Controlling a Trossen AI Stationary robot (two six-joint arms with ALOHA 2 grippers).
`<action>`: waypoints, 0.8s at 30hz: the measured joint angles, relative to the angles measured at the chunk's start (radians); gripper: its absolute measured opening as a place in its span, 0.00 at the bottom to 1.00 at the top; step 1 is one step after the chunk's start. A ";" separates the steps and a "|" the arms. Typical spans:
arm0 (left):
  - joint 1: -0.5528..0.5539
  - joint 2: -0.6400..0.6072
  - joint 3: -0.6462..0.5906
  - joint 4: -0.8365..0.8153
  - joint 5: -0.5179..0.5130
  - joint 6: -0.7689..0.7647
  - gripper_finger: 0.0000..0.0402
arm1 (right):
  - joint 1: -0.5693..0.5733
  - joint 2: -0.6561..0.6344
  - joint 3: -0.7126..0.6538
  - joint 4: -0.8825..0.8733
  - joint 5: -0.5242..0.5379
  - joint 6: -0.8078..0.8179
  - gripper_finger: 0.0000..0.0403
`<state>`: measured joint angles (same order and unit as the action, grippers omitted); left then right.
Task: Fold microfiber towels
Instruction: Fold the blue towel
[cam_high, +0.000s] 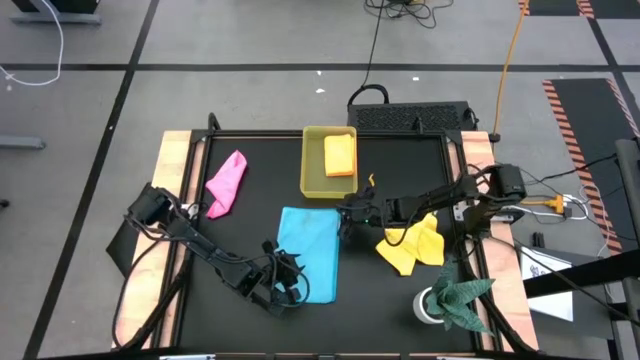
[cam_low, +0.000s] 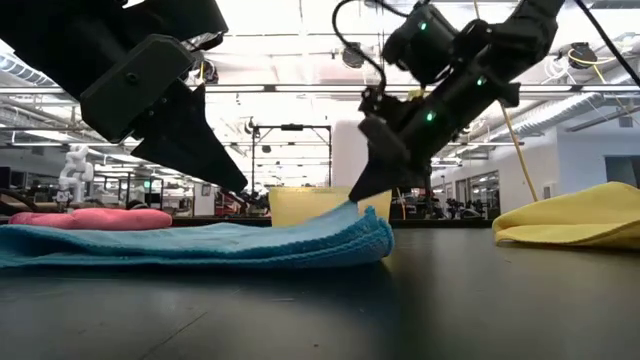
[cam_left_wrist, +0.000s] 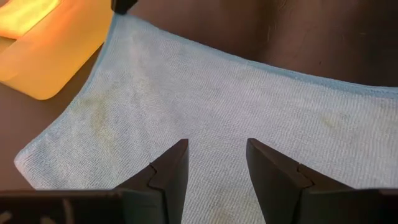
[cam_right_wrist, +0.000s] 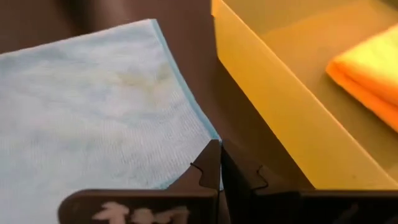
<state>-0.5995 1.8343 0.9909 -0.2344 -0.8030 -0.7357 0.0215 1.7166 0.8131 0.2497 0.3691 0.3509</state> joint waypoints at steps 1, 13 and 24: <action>0.000 0.000 0.000 0.001 0.000 0.000 0.41 | -0.004 0.010 0.000 0.000 -0.002 0.002 0.00; 0.000 0.000 0.000 0.001 0.000 0.005 0.41 | 0.015 -0.055 0.000 -0.017 -0.033 -0.031 0.00; 0.000 0.000 0.000 0.001 0.000 0.004 0.41 | 0.045 -0.036 0.000 -0.191 0.155 0.073 0.00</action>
<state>-0.5991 1.8343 0.9905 -0.2335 -0.8032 -0.7315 0.0661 1.6810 0.8127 0.0583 0.5242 0.4243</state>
